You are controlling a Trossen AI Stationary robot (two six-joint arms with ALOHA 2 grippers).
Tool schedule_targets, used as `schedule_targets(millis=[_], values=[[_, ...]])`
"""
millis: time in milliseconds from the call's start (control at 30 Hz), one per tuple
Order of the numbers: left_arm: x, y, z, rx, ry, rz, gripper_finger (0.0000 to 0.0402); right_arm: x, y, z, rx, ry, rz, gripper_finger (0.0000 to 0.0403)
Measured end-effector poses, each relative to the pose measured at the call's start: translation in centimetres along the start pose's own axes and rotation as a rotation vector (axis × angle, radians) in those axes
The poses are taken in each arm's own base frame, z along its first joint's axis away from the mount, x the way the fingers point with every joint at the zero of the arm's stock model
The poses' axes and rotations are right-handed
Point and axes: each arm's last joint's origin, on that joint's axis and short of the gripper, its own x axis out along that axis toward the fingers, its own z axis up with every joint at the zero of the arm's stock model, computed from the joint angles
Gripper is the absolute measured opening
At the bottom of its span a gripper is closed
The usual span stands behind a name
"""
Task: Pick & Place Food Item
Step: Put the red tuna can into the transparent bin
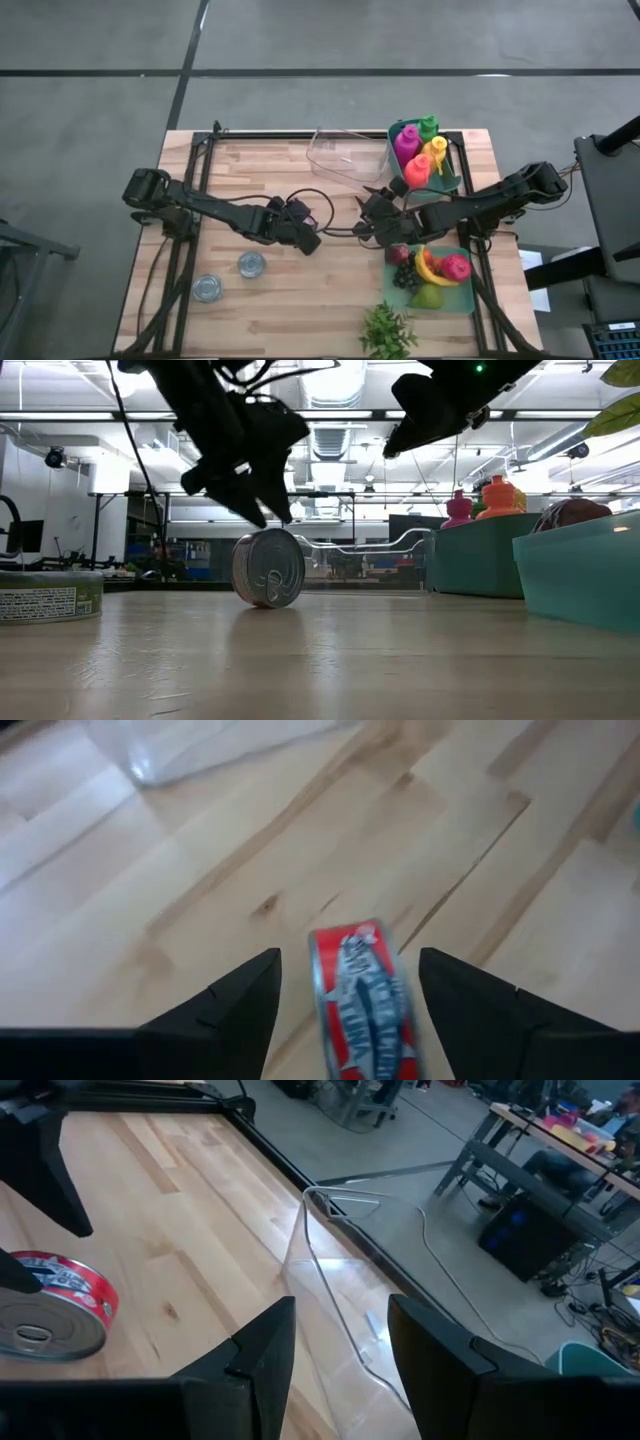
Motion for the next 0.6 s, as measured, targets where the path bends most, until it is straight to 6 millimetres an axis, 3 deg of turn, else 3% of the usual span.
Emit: schedule_targets(millis=[367, 600], values=[[0.3, 0.1, -0.4, -0.021, 0.026, -0.008, 0.0243, 0.0, 0.0, 0.0, -0.002, 0.001, 0.0, 0.0157], [2.2, -0.6, -1.8, -0.016, 0.14, -0.052, 0.0243, 0.0, 0.0, -0.1, -0.006, 0.004, -0.001, 0.0157]])
